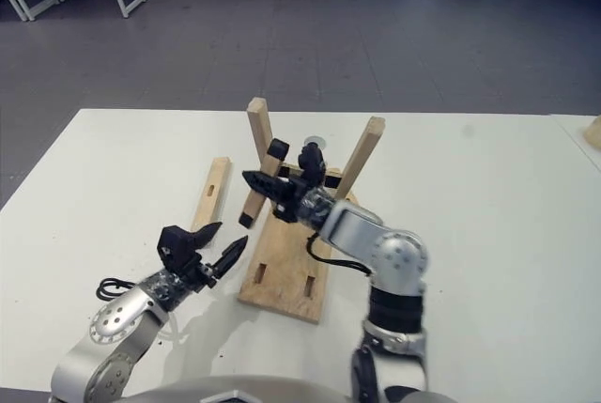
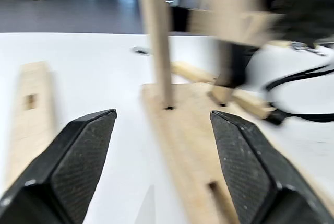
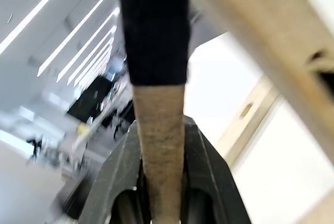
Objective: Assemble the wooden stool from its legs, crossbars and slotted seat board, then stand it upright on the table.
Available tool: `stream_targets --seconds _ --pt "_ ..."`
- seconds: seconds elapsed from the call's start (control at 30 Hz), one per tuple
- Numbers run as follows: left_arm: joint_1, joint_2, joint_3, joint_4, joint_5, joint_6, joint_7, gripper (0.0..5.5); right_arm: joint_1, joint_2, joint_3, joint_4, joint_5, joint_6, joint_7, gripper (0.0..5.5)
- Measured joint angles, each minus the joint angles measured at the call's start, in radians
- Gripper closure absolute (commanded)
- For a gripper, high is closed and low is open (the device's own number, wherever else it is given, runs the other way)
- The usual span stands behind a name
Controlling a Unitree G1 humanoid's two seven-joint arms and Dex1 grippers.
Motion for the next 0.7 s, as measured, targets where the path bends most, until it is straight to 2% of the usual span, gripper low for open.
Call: stream_targets --seconds 0.1,0.17,0.27,0.37,0.43,0.53,0.7 --pt "-0.025 -0.011 0.035 0.013 0.006 0.004 0.034 2.21 0.121 -0.229 -0.031 -0.120 0.061 0.078 0.139 5.10" --pt "-0.030 -0.024 0.031 0.019 0.010 0.004 0.048 2.21 0.181 -0.439 -0.068 -0.178 0.074 0.094 0.299 5.10" --pt "-0.040 -0.028 0.010 0.033 0.020 0.009 0.049 2.21 0.197 -0.562 -0.059 -0.159 -0.046 0.006 0.393 5.10" --pt "-0.084 -0.027 -0.020 0.064 0.041 0.024 0.048 2.21 0.164 -0.552 0.009 -0.024 -0.340 -0.211 0.279 5.10" --pt "-0.112 -0.028 -0.028 0.095 0.057 0.040 0.054 2.21 0.111 -0.481 0.040 0.079 -0.520 -0.365 0.157 5.10" --pt "-0.115 -0.040 -0.038 0.123 0.069 0.043 0.069 2.21 0.043 -0.394 0.084 0.186 -0.667 -0.521 0.085 5.10" --pt "-0.127 -0.059 -0.053 0.143 0.087 0.043 0.078 2.21 -0.074 -0.246 0.163 0.383 -0.771 -0.674 0.091 5.10"
